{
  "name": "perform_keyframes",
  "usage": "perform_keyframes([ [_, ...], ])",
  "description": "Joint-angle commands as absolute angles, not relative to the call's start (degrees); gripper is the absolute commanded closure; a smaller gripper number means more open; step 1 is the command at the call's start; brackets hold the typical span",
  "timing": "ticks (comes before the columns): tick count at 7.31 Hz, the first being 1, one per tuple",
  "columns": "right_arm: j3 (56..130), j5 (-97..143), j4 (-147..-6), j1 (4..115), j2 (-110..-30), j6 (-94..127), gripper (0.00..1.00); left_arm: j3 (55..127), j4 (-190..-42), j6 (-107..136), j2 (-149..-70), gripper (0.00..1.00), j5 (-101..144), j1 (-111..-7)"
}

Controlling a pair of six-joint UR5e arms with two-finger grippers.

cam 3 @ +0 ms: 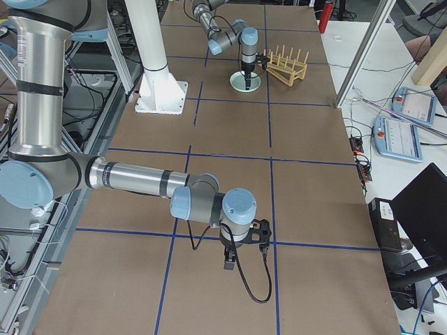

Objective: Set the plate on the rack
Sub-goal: 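Move the left gripper down to the edge of the pale green plate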

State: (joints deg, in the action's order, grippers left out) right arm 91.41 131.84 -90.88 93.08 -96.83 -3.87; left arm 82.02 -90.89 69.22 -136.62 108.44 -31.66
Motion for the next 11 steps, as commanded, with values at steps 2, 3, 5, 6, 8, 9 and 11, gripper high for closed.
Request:
perform_keyframes([
  [2,91.41,131.84,-90.88,93.08,-96.86,-3.87,0.00,80.34,-91.49,66.71,-137.20,0.29,106.09,-30.59],
  [3,91.41,131.84,-90.88,93.08,-96.86,-3.87,0.00,80.33,-91.58,66.80,-137.37,0.29,106.08,-30.41],
  [5,91.41,131.84,-90.88,93.08,-96.85,-3.87,0.00,80.24,-92.37,66.80,-137.37,0.36,104.86,-29.62],
  [6,91.41,131.84,-90.88,93.08,-96.86,-3.87,0.00,80.24,-92.37,66.80,-137.29,0.53,104.85,-29.45],
  [8,91.41,131.84,-90.88,93.08,-96.86,-3.87,0.00,80.24,-92.37,66.80,-137.02,0.54,104.85,-28.83],
  [9,91.41,131.84,-90.88,93.08,-96.86,-3.87,0.00,80.33,-92.29,66.88,-137.11,0.64,104.85,-28.74],
  [11,91.41,131.84,-90.88,93.08,-96.86,-3.87,0.00,80.42,-92.20,67.50,-136.94,1.00,104.94,-28.74],
])
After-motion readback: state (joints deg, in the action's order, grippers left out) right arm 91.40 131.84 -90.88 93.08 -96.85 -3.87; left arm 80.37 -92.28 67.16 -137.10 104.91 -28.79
